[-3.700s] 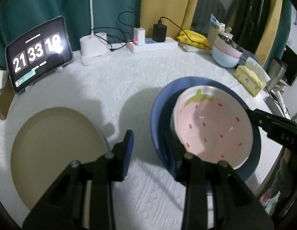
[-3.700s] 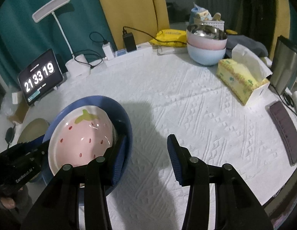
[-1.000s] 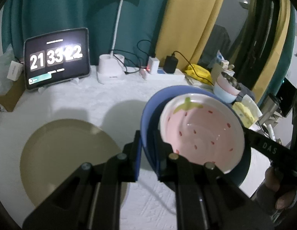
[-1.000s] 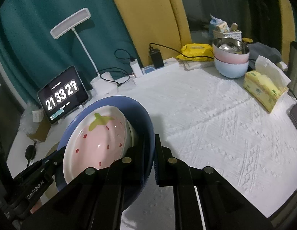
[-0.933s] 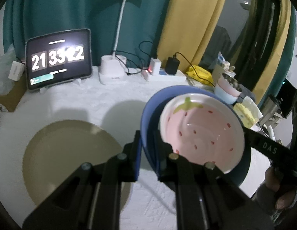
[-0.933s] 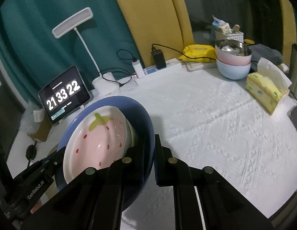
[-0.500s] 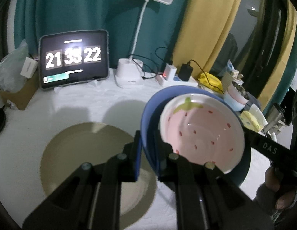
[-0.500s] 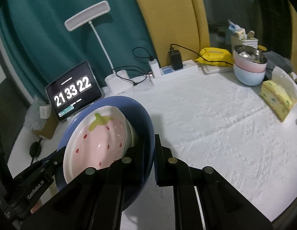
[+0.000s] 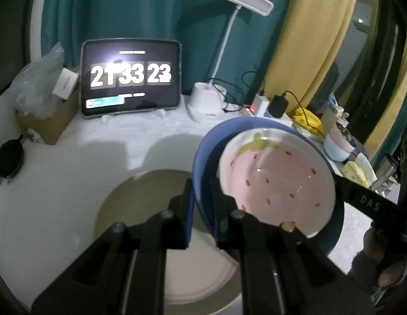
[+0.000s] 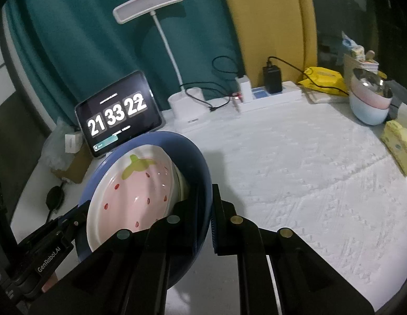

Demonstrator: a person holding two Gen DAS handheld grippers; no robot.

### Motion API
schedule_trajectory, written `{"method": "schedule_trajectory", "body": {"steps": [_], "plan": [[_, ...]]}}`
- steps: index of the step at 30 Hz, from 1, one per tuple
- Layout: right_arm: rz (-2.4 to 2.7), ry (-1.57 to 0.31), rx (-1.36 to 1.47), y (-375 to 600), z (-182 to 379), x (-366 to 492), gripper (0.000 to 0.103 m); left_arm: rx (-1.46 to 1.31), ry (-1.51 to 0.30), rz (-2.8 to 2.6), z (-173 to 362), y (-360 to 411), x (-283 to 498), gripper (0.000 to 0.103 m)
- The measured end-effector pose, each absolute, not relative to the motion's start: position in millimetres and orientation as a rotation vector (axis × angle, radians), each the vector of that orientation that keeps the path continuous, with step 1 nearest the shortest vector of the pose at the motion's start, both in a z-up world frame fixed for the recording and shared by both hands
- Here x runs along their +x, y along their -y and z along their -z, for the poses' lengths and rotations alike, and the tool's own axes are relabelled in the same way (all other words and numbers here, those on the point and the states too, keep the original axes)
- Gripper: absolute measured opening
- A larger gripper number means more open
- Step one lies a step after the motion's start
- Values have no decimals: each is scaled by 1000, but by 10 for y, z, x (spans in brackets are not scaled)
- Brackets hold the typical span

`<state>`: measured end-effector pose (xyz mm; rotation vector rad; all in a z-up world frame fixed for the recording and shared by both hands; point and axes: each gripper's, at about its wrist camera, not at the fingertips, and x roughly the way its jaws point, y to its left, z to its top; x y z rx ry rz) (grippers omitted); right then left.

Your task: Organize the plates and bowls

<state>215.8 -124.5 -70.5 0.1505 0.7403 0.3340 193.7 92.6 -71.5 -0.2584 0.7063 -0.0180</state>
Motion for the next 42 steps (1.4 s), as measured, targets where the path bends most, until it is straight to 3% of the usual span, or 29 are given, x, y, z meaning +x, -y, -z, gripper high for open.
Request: {"method": "schedule_trajectory", "body": {"steps": [25, 42], "plan": [[-413, -804, 113, 664, 913, 2269, 11, -290, -742, -72, 896, -1409, 1845, 10], [-389, -866, 127, 709, 1121, 2389, 11, -215, -720, -96, 884, -1279, 1854, 11]]}}
